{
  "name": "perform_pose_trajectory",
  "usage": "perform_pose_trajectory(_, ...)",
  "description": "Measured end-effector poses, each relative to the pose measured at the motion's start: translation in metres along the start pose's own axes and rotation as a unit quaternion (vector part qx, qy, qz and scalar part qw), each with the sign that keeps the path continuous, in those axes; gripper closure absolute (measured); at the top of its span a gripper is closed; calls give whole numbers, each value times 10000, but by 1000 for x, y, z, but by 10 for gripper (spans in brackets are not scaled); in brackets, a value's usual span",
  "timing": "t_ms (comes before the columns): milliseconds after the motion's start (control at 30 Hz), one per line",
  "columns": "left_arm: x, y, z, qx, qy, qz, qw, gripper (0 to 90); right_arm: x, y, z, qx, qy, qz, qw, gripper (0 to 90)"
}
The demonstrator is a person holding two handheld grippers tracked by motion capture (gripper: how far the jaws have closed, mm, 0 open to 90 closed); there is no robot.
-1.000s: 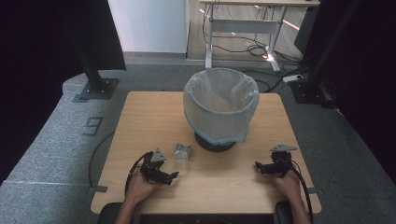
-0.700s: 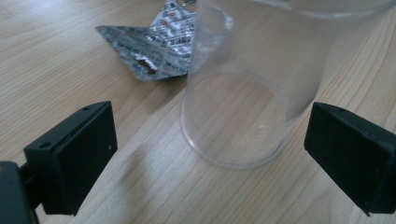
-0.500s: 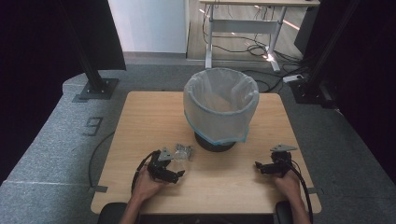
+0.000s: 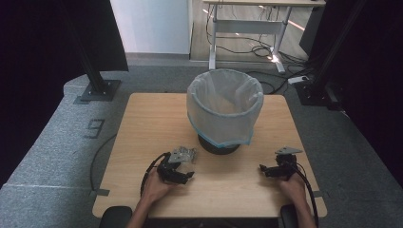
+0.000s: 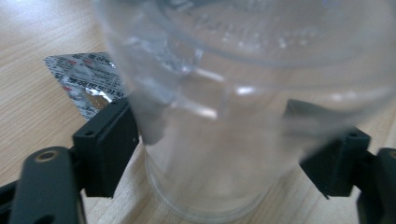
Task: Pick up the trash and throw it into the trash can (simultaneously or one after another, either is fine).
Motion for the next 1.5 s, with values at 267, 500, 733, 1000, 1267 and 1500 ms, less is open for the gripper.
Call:
perform_pose_trajectory(267,-3,3,1,-13,-27,88,10000,313,0,0,0,0,1,0,10000,0)
perform_pose_trajectory(500,5,3,4,20,57,101,9999,320,0,0,0,-2,1,0,10000,0)
perform_pose_trajectory(733,15,0,8,35,89,84,9999,319,0,0,0,-2,0,0,10000,0)
perform_pose_trajectory(1000,27,-7,12,147,178,16,9997,320,0,0,0,-1,-1,0,10000,0)
perform_pose_trajectory(1267,37,-15,16,260,244,-51,9993,320,0,-1,0,-22,2,-18,10000,0)
perform_pose_trajectory(1500,47,-20,27,249,250,-78,9993,322,0,-1,0,-24,1,-22,10000,0)
Point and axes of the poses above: each handheld gripper's, and its own axes: x roughly backward along the jaws, z roughly out of its top, y roughly to its right, the point moved 1 cm from there along -x, roughly forward along the jaws, and after that the axes turned 2 degrees about -x, right-handed, at the moved point
